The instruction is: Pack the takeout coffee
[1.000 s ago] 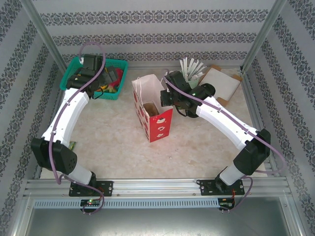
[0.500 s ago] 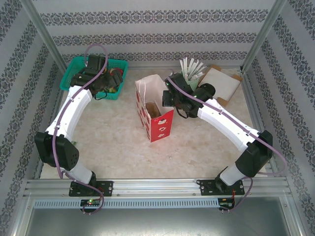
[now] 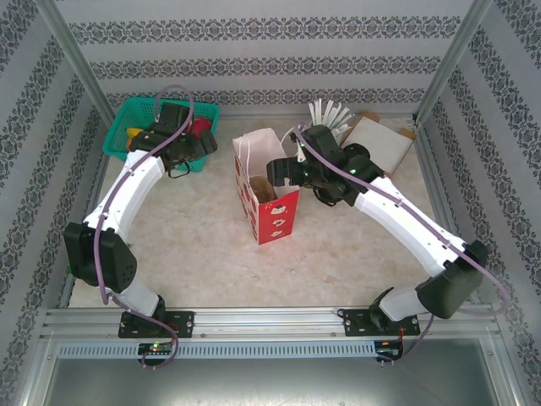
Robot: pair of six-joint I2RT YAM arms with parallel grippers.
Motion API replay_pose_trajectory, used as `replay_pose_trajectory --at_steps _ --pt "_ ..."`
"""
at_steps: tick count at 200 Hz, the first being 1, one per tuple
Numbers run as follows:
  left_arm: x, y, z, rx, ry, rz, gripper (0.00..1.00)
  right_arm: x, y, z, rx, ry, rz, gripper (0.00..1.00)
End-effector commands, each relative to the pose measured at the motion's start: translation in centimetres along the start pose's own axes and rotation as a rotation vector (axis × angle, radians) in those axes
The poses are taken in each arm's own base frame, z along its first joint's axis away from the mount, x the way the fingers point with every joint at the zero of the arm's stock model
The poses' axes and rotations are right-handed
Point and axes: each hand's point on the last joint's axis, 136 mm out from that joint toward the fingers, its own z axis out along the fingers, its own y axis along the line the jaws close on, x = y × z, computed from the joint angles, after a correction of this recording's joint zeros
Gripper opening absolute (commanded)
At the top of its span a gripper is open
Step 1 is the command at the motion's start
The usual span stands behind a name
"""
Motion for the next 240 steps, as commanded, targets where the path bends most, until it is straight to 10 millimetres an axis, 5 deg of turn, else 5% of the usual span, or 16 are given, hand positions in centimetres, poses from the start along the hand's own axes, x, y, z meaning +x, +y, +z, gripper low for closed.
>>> replay_pose_trajectory --at_steps 1,23,64,143,240 --pt "-1.0 -1.0 -1.0 0.05 -0.064 -0.038 1.0 -1.6 0.5 -3.3 -0.048 -0.061 -0.085 0.98" --pt "-1.1 -1.2 -1.0 0.06 -0.074 -0.046 1.0 -2.7 -1.2 -5.1 -0.005 -0.109 -0.074 0.98" --pt "-1.2 -1.2 -1.0 0.068 -0.099 -0.049 1.0 -3.8 -7.7 -6.9 0.089 -0.211 0.076 0.98" --pt "-2.4 -1.3 -1.9 0.095 -0.205 -0.053 1.0 -1.3 -22.7 -3.1 0.353 -0.189 0.342 0.98" --pt "-3.0 -0.6 -2.4 0.095 -0.294 -0.071 1.0 2.5 -27.9 4.8 0.277 0.056 0.33 0.98"
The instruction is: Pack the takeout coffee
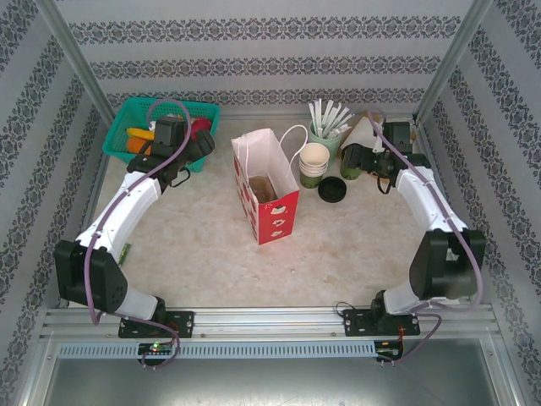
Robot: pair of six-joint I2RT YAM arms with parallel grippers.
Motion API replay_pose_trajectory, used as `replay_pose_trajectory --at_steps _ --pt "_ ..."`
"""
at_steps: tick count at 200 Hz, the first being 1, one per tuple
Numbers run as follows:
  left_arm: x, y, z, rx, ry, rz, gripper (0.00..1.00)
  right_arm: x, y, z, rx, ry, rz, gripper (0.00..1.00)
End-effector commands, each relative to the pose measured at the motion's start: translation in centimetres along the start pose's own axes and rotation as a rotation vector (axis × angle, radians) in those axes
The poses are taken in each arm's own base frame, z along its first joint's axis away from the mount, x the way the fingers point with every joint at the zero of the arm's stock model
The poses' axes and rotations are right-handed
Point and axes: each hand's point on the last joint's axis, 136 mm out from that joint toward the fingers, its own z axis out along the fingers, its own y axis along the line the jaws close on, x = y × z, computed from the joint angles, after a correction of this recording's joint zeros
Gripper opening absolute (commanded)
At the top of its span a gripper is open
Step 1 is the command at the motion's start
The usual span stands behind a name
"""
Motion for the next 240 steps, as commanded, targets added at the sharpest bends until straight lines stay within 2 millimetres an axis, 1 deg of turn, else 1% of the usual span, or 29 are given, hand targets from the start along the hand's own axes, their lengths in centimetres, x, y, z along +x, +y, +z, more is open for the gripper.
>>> replay_pose_trajectory --at_steps 1,22,58,102,121,152,201,240 --pt "-1.7 -0.6 -1.0 0.004 -0.065 -0.009 1.0 -0.1 -0.5 1.8 -0.045 0.046 0.006 0.98" --pt "-1.6 -0.6 -1.0 0.002 -0.057 -0.012 1.0 -0.3 -0.8 3.2 -0.074 0.051 0.036 0.98" --pt "-1.1 -0.4 -0.7 -0.003 -0.038 -0.024 1.0 -0.5 -0.3 5.3 -0.12 0.088 -0.008 0.98" --pt "-1.0 -0.4 -0.7 -0.02 -0.014 -0.017 1.0 -1.4 -0.7 6.8 -0.101 0.065 -0.02 0.98" --pt "-1.0 -0.3 -0.8 -0.025 -0.01 -0.012 1.0 -1.4 -1.1 7.7 -0.079 0.083 -0.022 0.98" --pt "-0.9 -0.2 -0.8 -0.03 -0.003 -0.01 1.0 -1.7 -0.4 8.4 -0.127 0.093 -0.02 0.98" --pt "-0.8 -0.1 -0.8 -0.034 0.002 -0.003 1.0 -2.4 0.2 8.8 -0.158 0.093 -0.028 0.98" --pt "-0.6 0.0 -0.8 -0.038 0.01 0.004 1.0 -2.3 0.0 9.4 -0.145 0.114 -0.014 0.98"
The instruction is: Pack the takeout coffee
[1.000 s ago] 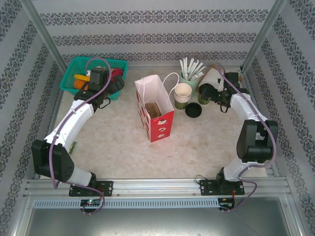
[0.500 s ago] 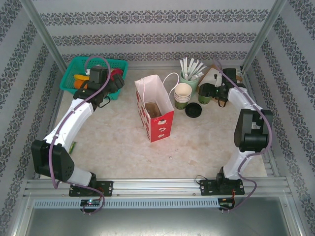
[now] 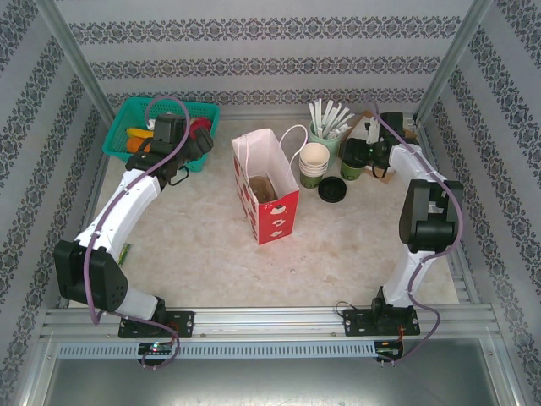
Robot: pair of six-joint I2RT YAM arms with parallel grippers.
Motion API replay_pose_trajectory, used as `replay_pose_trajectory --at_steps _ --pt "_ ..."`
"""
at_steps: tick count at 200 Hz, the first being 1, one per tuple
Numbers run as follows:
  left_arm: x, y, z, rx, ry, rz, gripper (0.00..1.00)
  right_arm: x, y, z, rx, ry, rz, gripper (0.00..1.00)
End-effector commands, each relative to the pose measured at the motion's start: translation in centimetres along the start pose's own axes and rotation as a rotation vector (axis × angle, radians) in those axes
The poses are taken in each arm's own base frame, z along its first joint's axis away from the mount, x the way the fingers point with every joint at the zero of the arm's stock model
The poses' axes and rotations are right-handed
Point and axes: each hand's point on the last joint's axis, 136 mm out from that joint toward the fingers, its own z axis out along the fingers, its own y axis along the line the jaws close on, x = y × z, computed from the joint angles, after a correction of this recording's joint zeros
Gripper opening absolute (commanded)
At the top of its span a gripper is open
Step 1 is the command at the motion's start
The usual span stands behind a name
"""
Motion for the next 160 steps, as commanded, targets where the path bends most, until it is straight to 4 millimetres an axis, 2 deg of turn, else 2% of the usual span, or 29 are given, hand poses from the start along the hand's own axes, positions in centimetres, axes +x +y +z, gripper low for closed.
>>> replay_pose_trajectory --at_steps 1,30,56,86,119,160 --pt "-0.1 -0.2 -0.3 -0.012 0.006 0.013 1.0 0.0 0.2 0.5 -0.007 0.02 -0.01 0.98" --pt "0.0 0.0 -0.4 -0.018 0.009 0.021 1.0 0.0 0.0 0.2 0.008 0.02 0.0 0.95" --pt "0.1 0.1 -0.3 -0.018 0.011 0.023 1.0 0.2 -0.1 -0.4 0.025 0.01 0.012 0.87" --pt "0.3 -0.1 -0.2 -0.009 0.02 0.023 1.0 0.8 -0.4 -1.4 0.05 0.004 0.029 0.86" --pt "0.4 -0.5 -0.2 0.013 0.03 0.026 1.0 2.1 -0.9 -2.5 0.085 0.001 0.055 0.85" --pt "0.9 -1.7 -0.3 0.08 0.058 0.027 1.0 4.9 -2.4 -3.8 0.136 -0.003 0.168 0.86"
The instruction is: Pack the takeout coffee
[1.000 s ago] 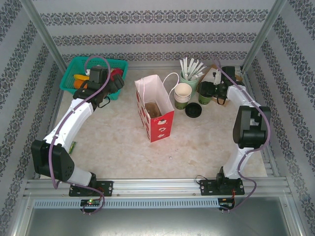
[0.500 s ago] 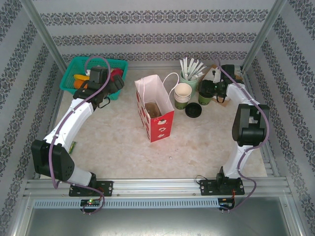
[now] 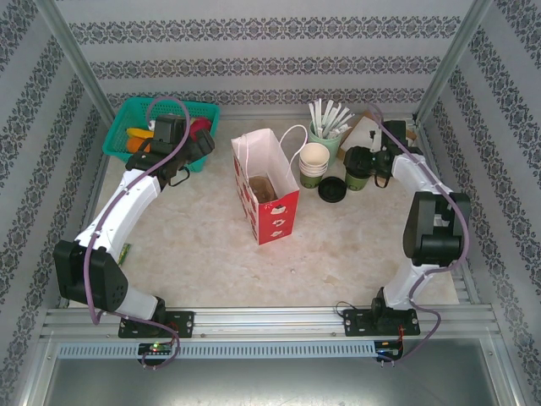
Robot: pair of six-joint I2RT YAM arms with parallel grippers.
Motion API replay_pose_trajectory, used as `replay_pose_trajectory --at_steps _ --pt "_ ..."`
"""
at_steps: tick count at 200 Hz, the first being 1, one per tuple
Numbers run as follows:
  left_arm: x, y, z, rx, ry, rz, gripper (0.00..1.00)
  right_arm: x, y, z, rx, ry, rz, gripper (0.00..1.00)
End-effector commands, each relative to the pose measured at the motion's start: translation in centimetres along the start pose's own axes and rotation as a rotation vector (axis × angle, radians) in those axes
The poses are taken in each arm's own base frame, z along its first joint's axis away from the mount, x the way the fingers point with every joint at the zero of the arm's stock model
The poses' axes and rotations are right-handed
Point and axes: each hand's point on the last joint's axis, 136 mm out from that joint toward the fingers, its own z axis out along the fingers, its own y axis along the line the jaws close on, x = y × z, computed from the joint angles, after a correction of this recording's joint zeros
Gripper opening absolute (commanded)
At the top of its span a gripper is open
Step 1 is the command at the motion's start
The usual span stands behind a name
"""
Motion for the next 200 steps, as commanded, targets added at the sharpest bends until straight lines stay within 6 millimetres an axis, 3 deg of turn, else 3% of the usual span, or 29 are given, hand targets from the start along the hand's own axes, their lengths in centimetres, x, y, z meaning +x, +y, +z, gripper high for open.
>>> replay_pose_trajectory --at_steps 1,59,106,139,160,200 --pt "0.2 -1.4 -0.3 0.062 0.025 0.022 1.0 1.7 -1.6 -1.0 0.06 0.002 0.094 0.86" --pt "1.0 -3.3 -0.7 0.15 0.045 0.026 1.0 7.1 -2.0 -3.1 0.057 0.055 0.192 0.86" --pt "1.1 -5.6 -2.1 0.189 -0.004 0.091 1.0 11.5 -0.9 -3.8 0.02 0.117 0.221 0.85" --pt "0.6 -7.5 -4.1 0.23 -0.035 0.139 1.0 13.4 0.6 -4.4 -0.006 0.138 0.21 0.85" --pt "0.4 -7.3 -4.5 0.193 -0.055 0.158 0.99 14.3 2.0 -4.6 -0.028 0.165 0.176 0.85" --pt "-0.5 -5.1 -4.7 0.077 -0.103 0.151 1.0 16.1 4.0 -4.5 -0.038 0.214 0.13 0.86"
